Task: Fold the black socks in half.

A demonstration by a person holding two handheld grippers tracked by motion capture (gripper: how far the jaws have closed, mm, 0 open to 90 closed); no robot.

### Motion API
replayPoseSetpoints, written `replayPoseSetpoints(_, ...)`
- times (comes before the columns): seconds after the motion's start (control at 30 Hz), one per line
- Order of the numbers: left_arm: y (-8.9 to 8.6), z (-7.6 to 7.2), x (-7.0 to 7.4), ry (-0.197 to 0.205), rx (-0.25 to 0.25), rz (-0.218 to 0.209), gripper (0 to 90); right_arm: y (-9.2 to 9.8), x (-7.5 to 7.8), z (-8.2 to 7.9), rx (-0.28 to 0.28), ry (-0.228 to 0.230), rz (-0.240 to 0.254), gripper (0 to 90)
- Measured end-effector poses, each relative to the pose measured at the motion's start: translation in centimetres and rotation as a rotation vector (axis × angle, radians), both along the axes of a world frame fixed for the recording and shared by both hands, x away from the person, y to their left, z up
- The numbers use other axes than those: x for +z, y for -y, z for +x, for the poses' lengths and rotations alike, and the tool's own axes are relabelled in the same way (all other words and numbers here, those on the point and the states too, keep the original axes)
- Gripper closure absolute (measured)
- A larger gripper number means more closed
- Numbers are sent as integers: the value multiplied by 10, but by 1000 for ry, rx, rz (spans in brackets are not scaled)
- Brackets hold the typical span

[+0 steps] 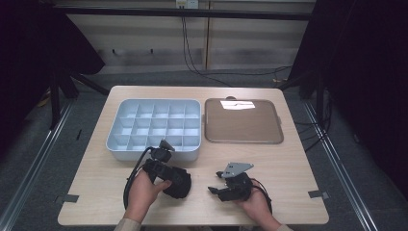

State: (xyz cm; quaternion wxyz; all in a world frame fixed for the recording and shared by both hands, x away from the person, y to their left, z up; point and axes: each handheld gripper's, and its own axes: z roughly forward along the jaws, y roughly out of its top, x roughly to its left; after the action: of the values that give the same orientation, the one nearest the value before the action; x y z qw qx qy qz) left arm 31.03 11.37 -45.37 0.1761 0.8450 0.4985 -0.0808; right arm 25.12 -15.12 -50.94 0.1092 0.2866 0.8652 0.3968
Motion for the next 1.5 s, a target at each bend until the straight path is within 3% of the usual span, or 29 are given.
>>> replayPoseSetpoints(0.3,3,-1,-9,-7,14,-9,334,0,0,0,0,0,0,373)
replayPoseSetpoints(0.53,3,-2,-16,-14,30,-46,349,0,0,0,-1,1,-1,374)
replayPoseSetpoints(0.63,3,-3,-16,-1,28,-47,399,0,0,0,2,3,0,374)
replayPoseSetpoints(0.67,2,-3,-16,-5,23,-56,399,0,0,0,2,3,0,374)
replayPoseSetpoints(0.7,2,-2,-17,-15,24,-77,477,0,0,1,1,3,0,374)
replayPoseSetpoints(0.83,3,-4,-18,-33,39,-101,537,0,0,1,1,3,0,374)
replayPoseSetpoints(1.0,6,-4,-15,-28,7,-87,674,0,0,1,-2,5,-2,370)
replayPoseSetpoints(1.27,10,-5,-11,-58,-39,-79,710,0,0,1,-6,5,-6,342)
replayPoseSetpoints(1.5,5,-3,-4,-78,-40,-82,714,0,0,1,-5,2,-11,294)
